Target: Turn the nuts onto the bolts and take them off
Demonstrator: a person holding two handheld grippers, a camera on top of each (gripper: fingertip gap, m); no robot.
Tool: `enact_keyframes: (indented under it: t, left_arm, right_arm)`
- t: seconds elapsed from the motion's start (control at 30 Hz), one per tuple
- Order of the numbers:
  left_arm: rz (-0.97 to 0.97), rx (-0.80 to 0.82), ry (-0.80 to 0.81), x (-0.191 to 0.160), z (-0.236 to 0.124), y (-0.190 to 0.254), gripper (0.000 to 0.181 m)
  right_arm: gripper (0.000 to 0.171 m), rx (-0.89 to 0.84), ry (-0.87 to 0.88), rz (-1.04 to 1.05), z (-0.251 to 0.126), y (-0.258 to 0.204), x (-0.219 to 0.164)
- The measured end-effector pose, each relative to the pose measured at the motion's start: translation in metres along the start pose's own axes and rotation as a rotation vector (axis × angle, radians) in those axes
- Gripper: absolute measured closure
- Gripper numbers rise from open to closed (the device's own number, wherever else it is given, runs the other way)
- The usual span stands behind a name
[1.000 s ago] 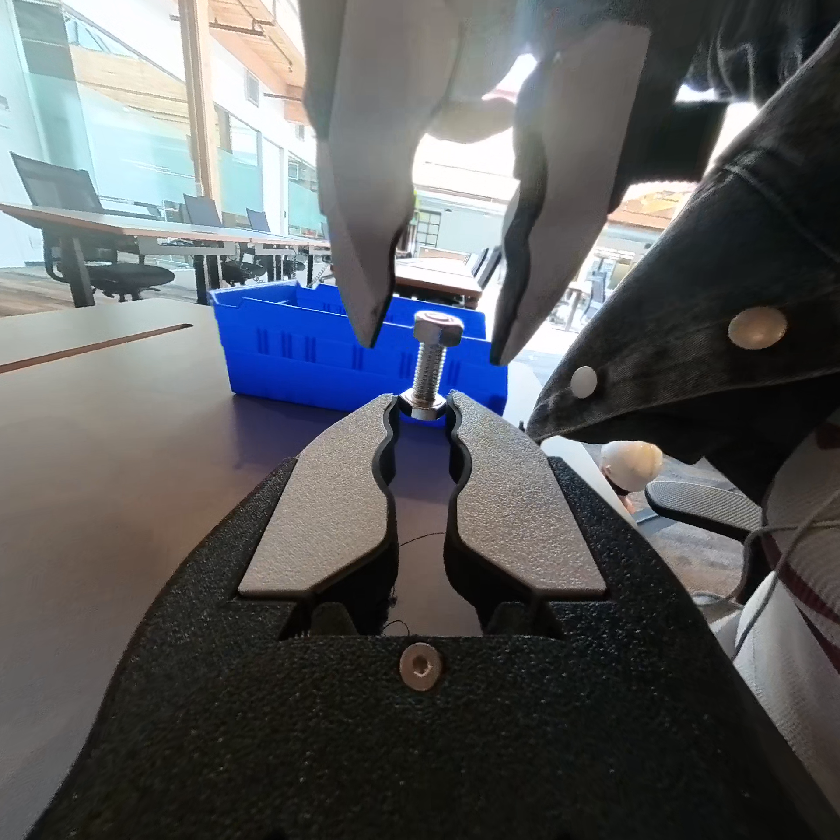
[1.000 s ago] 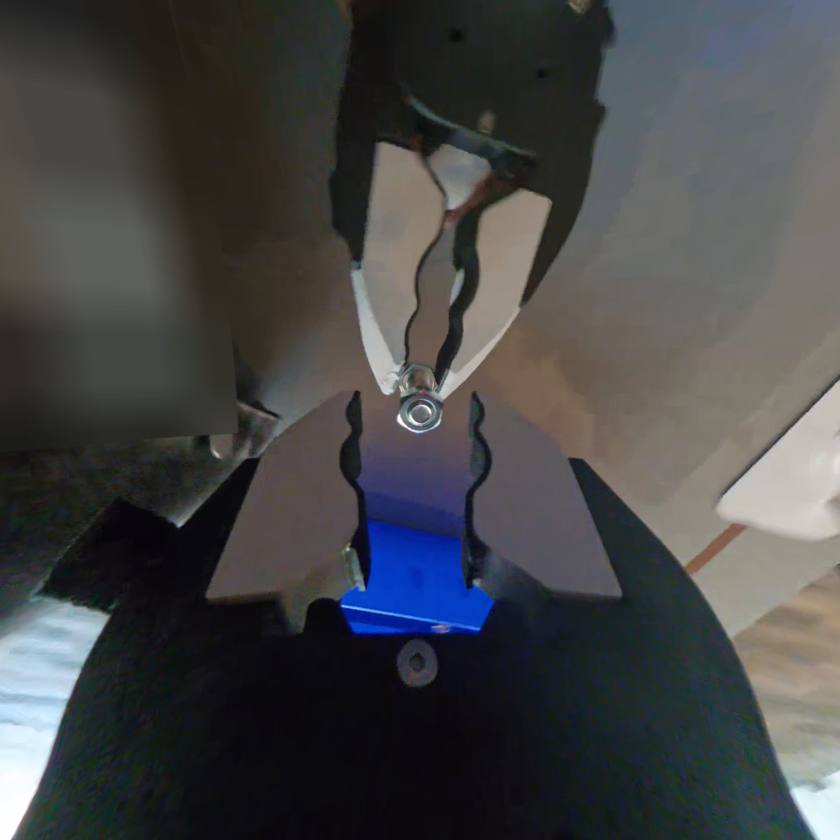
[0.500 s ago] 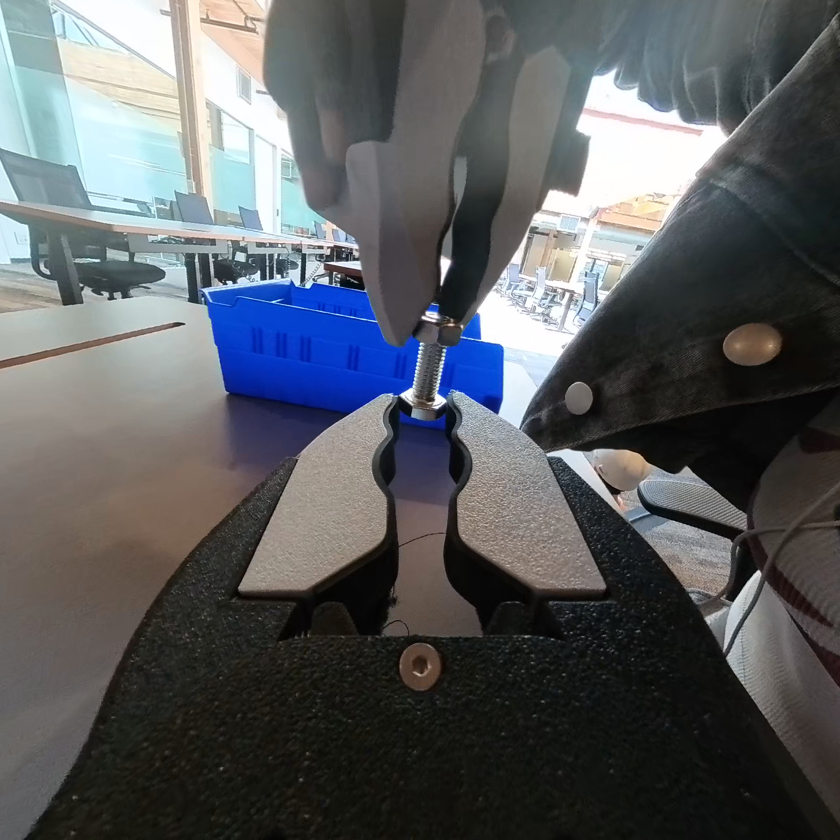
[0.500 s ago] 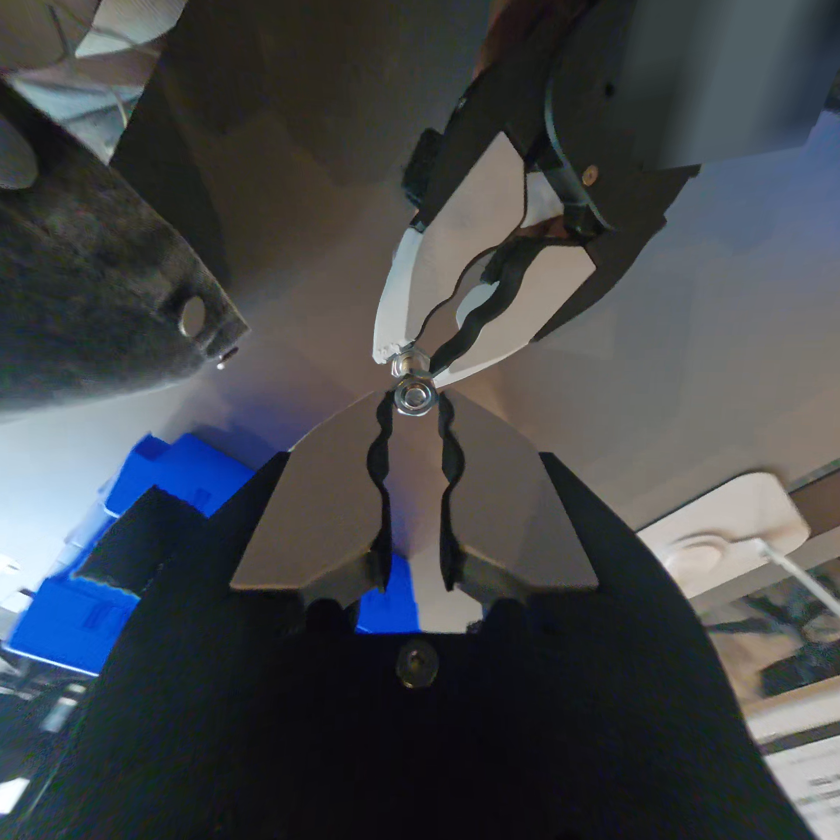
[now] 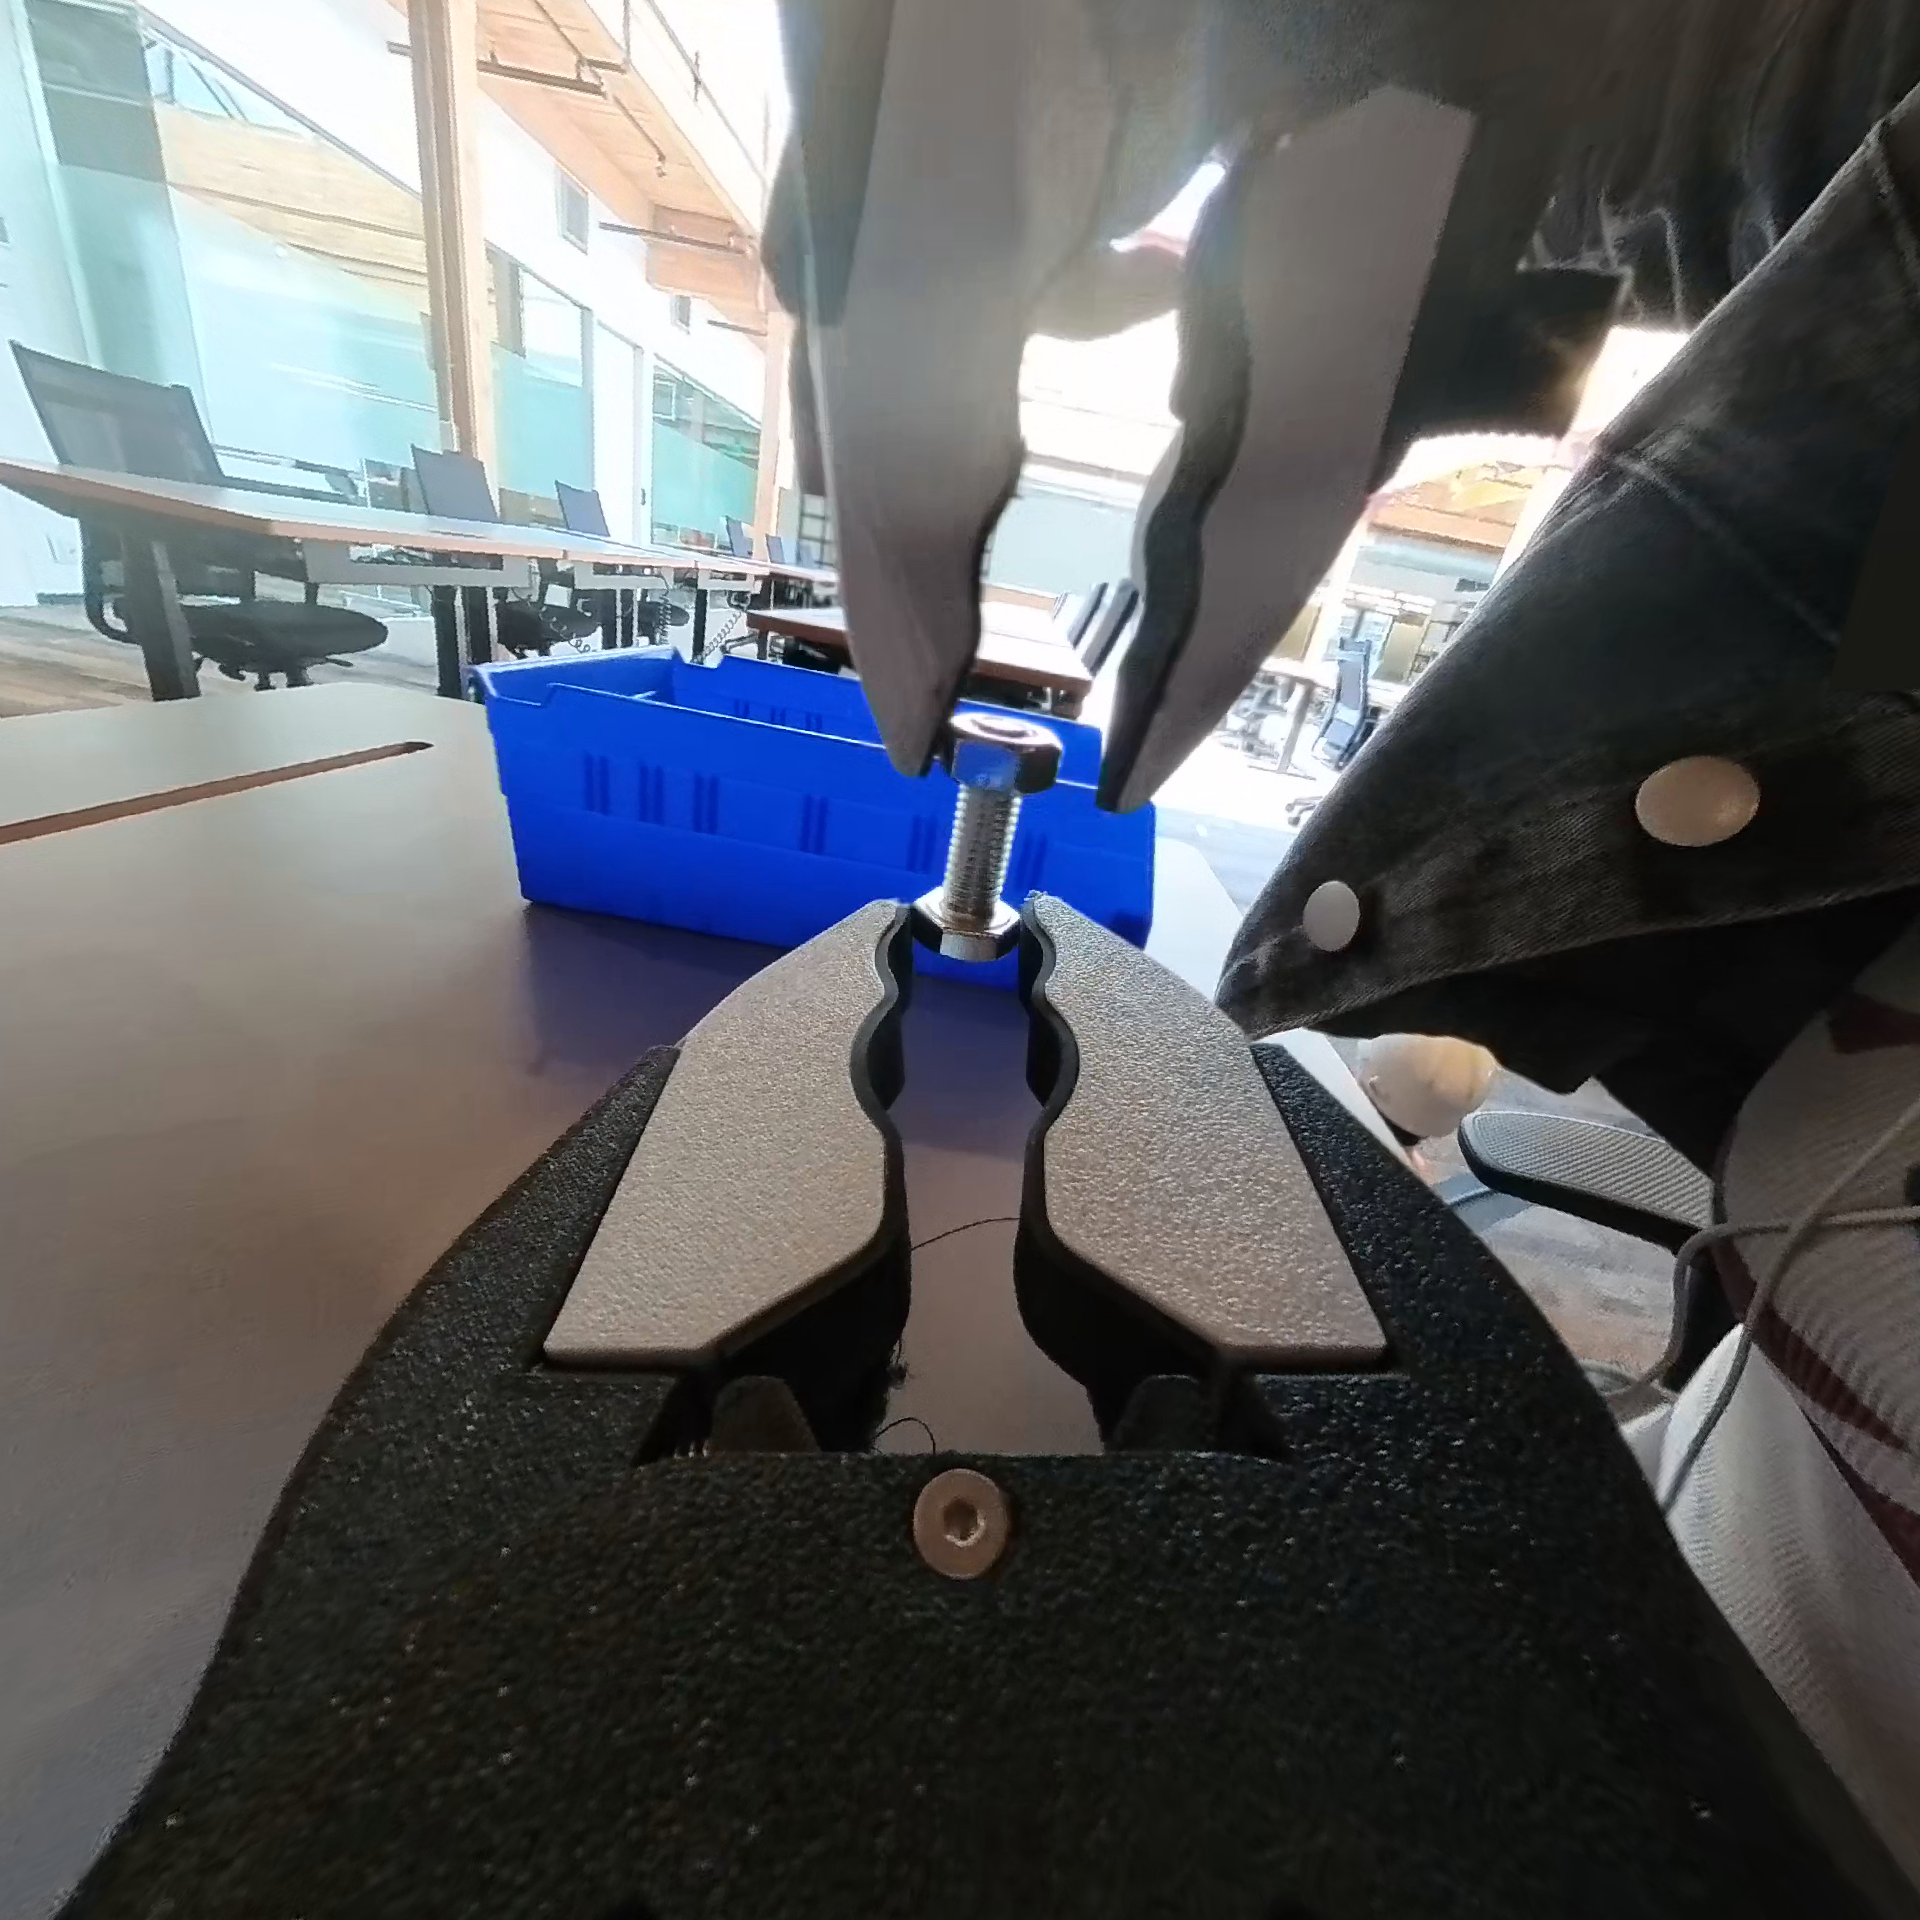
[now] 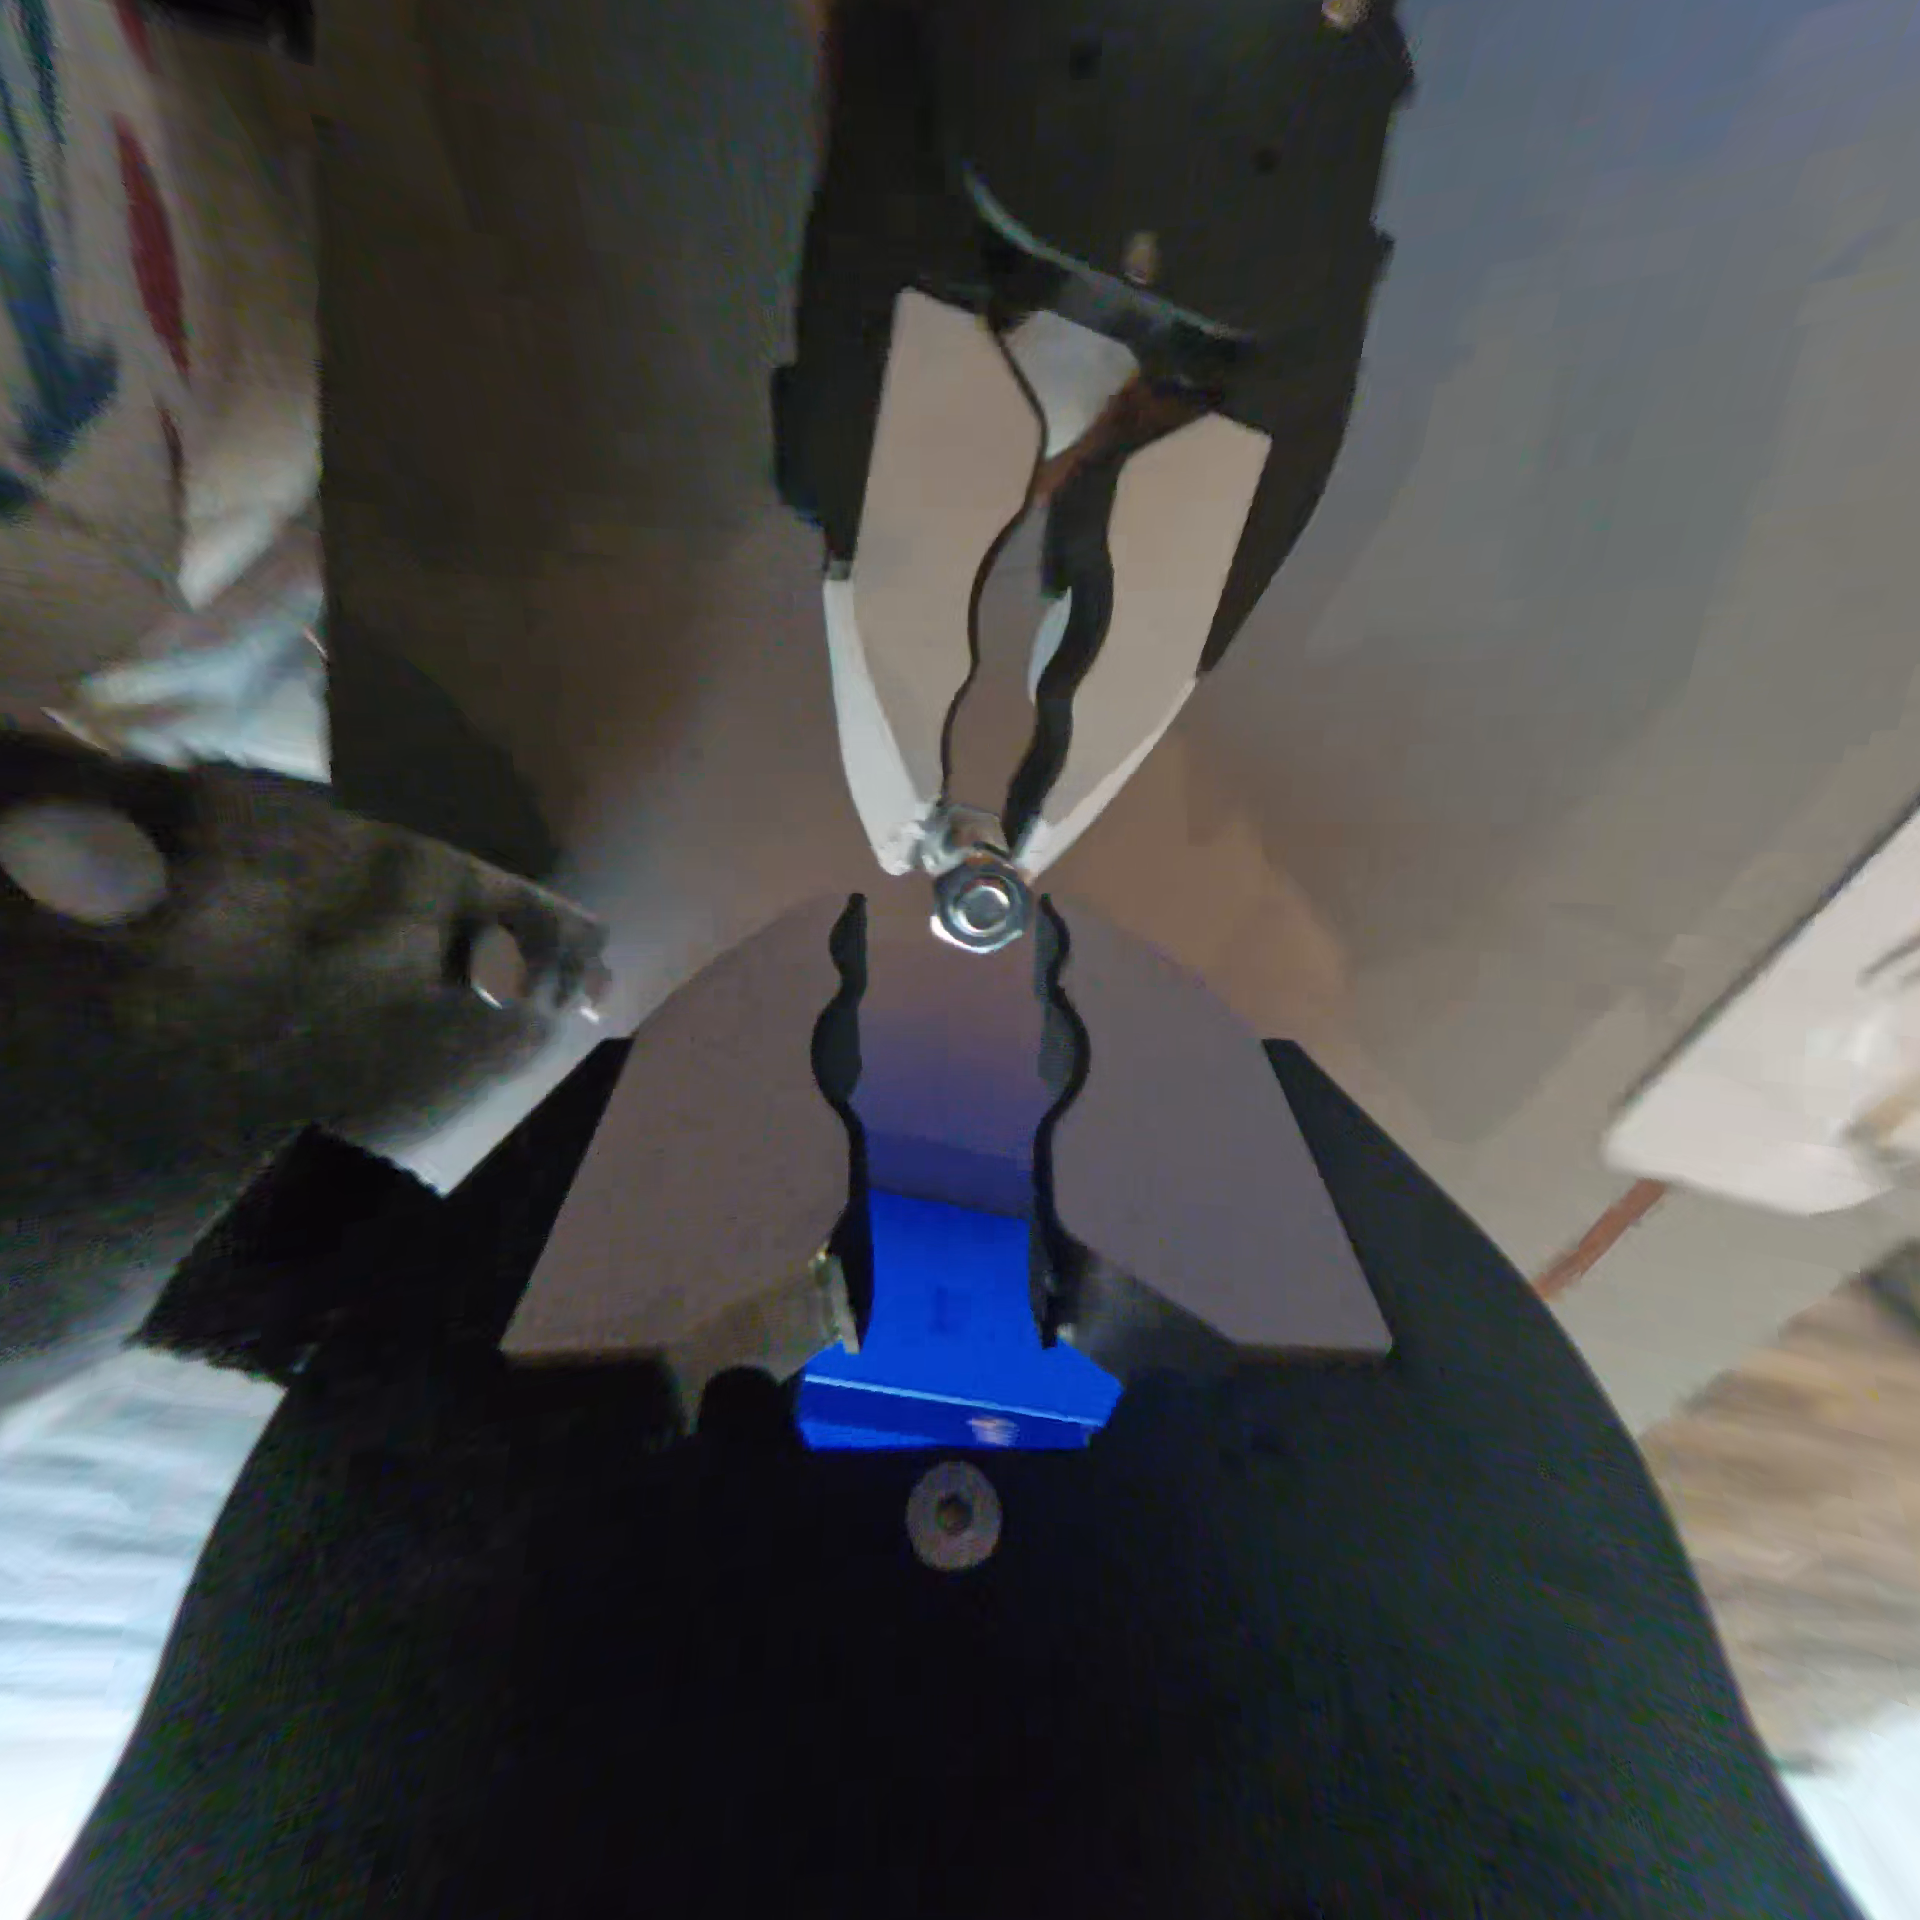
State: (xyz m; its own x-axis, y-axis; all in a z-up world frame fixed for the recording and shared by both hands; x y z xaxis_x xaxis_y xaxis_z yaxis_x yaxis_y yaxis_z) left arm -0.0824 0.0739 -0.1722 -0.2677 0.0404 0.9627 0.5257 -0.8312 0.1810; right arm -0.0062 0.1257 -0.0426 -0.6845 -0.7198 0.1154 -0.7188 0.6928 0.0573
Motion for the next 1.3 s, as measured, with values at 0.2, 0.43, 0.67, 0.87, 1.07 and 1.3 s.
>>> enact_keyframes:
  t: [0.2, 0.43, 0.67, 0.87, 1.07, 1.3]
  left_arm:
    - [0.014, -0.013, -0.013, 0.0, 0.001, 0.001, 0.162]
    - [0.005, -0.016, -0.008, 0.0, 0.0, 0.001, 0.162]
    - [0.009, 0.015, -0.011, 0.0, 0.001, 0.0, 0.162]
    - [0.039, 0.024, -0.022, -0.001, 0.001, 0.004, 0.162]
    - [0.046, -0.001, -0.031, -0.001, 0.003, 0.005, 0.162]
    - [0.041, -0.012, -0.034, -0.002, 0.002, 0.005, 0.162]
  right_arm:
    - [0.142, 0.019, -0.042, -0.478, -0.001, 0.004, 0.004]
    - [0.153, 0.067, 0.019, -0.616, 0.0, 0.011, 0.005]
    - [0.154, -0.013, -0.002, -0.328, 0.0, 0.004, 0.0]
    - [0.147, -0.037, 0.016, 0.237, 0.0, -0.003, -0.005]
    - [0.132, 0.011, 0.038, -0.196, -0.004, 0.001, 0.0]
    - [0.145, 0.139, 0.014, -0.542, 0.004, 0.007, 0.002]
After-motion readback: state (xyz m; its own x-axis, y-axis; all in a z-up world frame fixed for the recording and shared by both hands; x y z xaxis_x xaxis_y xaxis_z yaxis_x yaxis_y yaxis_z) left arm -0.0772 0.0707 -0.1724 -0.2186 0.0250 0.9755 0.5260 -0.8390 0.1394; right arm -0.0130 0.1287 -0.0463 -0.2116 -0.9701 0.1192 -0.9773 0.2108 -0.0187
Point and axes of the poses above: each gripper's, where its closed fingertips meet, z out along the fingers, x out of its top, y = z × x across the jaws, the point moved 10 cm from there along -z, back along the fingers, and after that the axes turned 3 degrees about y, right-handed, at the moved point
